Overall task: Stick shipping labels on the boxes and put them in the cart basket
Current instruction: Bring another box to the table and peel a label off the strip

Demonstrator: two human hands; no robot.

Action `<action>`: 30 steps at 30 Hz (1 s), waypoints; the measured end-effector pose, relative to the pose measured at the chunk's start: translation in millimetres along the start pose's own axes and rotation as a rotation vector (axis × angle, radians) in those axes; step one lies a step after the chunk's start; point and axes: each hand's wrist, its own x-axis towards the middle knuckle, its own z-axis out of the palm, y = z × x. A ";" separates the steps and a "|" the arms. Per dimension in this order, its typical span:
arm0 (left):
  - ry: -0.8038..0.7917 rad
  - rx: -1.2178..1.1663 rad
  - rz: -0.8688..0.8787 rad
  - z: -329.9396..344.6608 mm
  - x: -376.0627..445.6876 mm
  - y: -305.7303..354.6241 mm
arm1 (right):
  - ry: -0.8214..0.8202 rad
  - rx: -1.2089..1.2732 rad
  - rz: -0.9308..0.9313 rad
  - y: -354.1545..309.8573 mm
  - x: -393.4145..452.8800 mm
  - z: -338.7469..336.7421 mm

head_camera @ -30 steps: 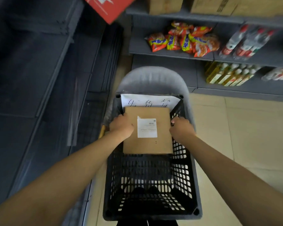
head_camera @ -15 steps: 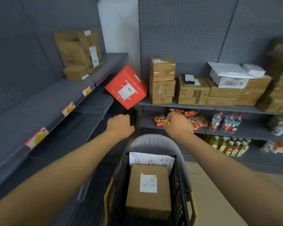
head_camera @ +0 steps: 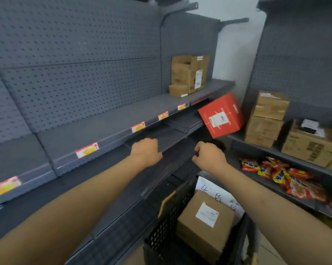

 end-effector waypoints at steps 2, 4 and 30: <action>0.018 0.007 -0.090 -5.4 -28.7 -37.2 | -0.055 0.002 -0.111 -41.8 -0.8 6.7; 0.020 0.027 -0.211 -9.4 -69.6 -83.3 | -0.079 -0.025 -0.261 -96.3 -5.4 19.3; 0.142 0.094 -1.694 -69.4 -885.1 -343.3 | -0.346 0.238 -1.747 -720.1 -572.0 110.8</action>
